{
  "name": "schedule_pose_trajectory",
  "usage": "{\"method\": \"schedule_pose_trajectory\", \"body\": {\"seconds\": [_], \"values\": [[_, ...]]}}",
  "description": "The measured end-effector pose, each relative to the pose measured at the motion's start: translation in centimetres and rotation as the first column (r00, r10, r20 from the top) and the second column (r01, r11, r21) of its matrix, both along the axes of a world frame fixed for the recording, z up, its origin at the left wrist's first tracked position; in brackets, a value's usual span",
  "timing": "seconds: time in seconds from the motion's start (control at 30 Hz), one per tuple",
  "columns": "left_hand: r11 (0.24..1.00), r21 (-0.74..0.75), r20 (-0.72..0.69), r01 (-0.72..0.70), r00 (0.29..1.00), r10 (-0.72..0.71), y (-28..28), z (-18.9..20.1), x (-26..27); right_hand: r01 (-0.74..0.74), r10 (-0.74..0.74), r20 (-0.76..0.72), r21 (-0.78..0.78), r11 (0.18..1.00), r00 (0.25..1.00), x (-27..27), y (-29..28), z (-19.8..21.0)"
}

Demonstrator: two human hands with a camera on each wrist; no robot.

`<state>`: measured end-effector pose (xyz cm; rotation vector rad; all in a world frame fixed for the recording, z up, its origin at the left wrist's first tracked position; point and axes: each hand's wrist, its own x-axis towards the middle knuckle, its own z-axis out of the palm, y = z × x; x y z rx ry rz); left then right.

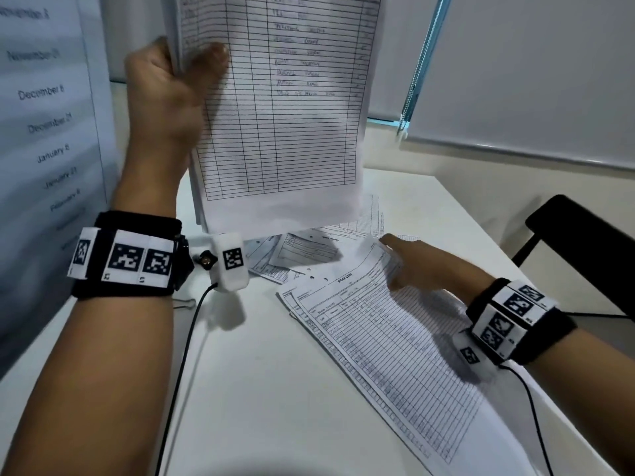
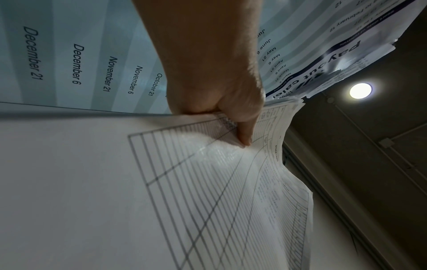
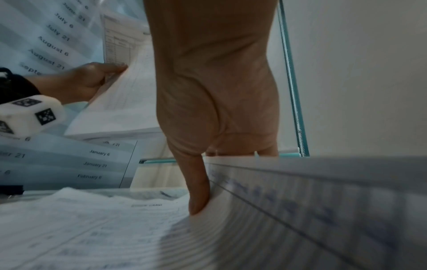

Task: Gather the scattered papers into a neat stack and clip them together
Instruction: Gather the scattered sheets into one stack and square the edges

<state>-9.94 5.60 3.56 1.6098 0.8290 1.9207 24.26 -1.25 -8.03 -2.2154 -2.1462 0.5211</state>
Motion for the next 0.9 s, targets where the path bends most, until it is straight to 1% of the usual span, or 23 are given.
{"method": "schedule_pose_trajectory", "body": {"seconds": [0.1, 0.2, 0.3, 0.37, 0.4, 0.43, 0.47, 0.53, 0.57, 0.63, 0.67, 0.7, 0.73, 0.77, 0.83, 0.87, 0.9], "values": [[0.998, -0.011, -0.020, -0.061, 0.998, 0.061, 0.1, 0.0, -0.2, -0.023, 0.028, -0.041, 0.116, 0.993, 0.999, 0.5, -0.8, 2.1], [0.984, -0.033, -0.079, -0.175, 0.982, 0.172, 0.4, -0.2, -0.7, -0.022, 0.043, -0.105, 0.199, 0.980, 0.993, 1.3, -1.9, 6.2], [0.963, -0.064, -0.118, -0.261, 0.960, 0.252, 1.2, -0.6, -1.2, -0.021, 0.092, -0.225, 0.300, 0.954, 0.970, 2.0, -3.5, 10.5], [0.957, -0.086, -0.106, -0.277, 0.958, 0.268, 1.4, -0.5, -1.2, -0.015, 0.127, -0.289, 0.360, 0.933, 0.949, 2.2, -4.8, 12.6], [0.959, -0.096, -0.087, -0.266, 0.962, 0.258, 1.4, -0.6, -1.0, 0.014, 0.141, -0.361, 0.396, 0.918, 0.922, 2.3, -5.4, 13.4], [0.965, -0.104, -0.060, -0.242, 0.970, 0.236, 1.5, -0.6, -0.7, 0.064, 0.160, -0.458, 0.435, 0.898, 0.874, 2.3, -6.0, 14.0], [0.973, -0.112, -0.029, -0.204, 0.979, 0.202, 1.4, -0.7, -0.3, 0.132, 0.183, -0.566, 0.470, 0.873, 0.804, 2.3, -6.3, 14.5], [0.987, -0.118, 0.022, -0.106, 0.994, 0.109, 1.1, -0.8, 0.9, 0.252, 0.282, -0.745, 0.514, 0.820, 0.605, 2.0, -6.1, 14.7], [0.990, -0.136, 0.050, -0.042, 0.998, 0.050, 1.2, -1.0, 1.5, 0.302, 0.326, -0.811, 0.506, 0.808, 0.486, 1.5, -5.6, 14.5], [0.968, -0.225, 0.086, 0.107, 0.992, -0.089, 0.8, -1.2, 3.1, 0.352, 0.403, -0.880, 0.471, 0.809, 0.252, 0.1, -4.2, 13.6], [0.946, -0.281, 0.062, 0.159, 0.987, -0.147, 0.4, -1.3, 4.0, 0.376, 0.429, -0.889, 0.456, 0.807, 0.158, -0.7, -3.5, 13.2], [0.927, -0.321, 0.017, 0.193, 0.980, -0.198, 0.1, -1.6, 4.8, 0.410, 0.437, -0.894, 0.436, 0.801, 0.097, -1.3, -2.9, 12.7], [0.916, -0.337, -0.033, 0.216, 0.970, -0.241, -0.1, -2.1, 5.7, 0.454, 0.434, -0.898, 0.414, 0.789, 0.064, -1.8, -2.3, 12.2], [0.910, -0.338, -0.063, 0.239, 0.959, -0.276, -0.3, -2.5, 6.4, 0.509, 0.418, -0.906, 0.390, 0.767, 0.064, -2.1, -1.8, 11.9], [0.890, -0.370, -0.054, 0.268, 0.949, -0.309, -0.7, -2.9, 7.7, 0.621, 0.354, -0.924, 0.361, 0.695, 0.141, -2.3, -1.0, 11.3], [0.885, -0.388, -0.064, 0.258, 0.950, -0.305, -0.8, -3.1, 8.0, 0.660, 0.323, -0.927, 0.363, 0.658, 0.188, -2.3, -0.6, 11.1], [0.883, -0.403, -0.084, 0.239, 0.951, -0.296, -0.8, -3.3, 8.3, 0.687, 0.303, -0.928, 0.365, 0.628, 0.216, -2.2, -0.3, 10.8]]}}
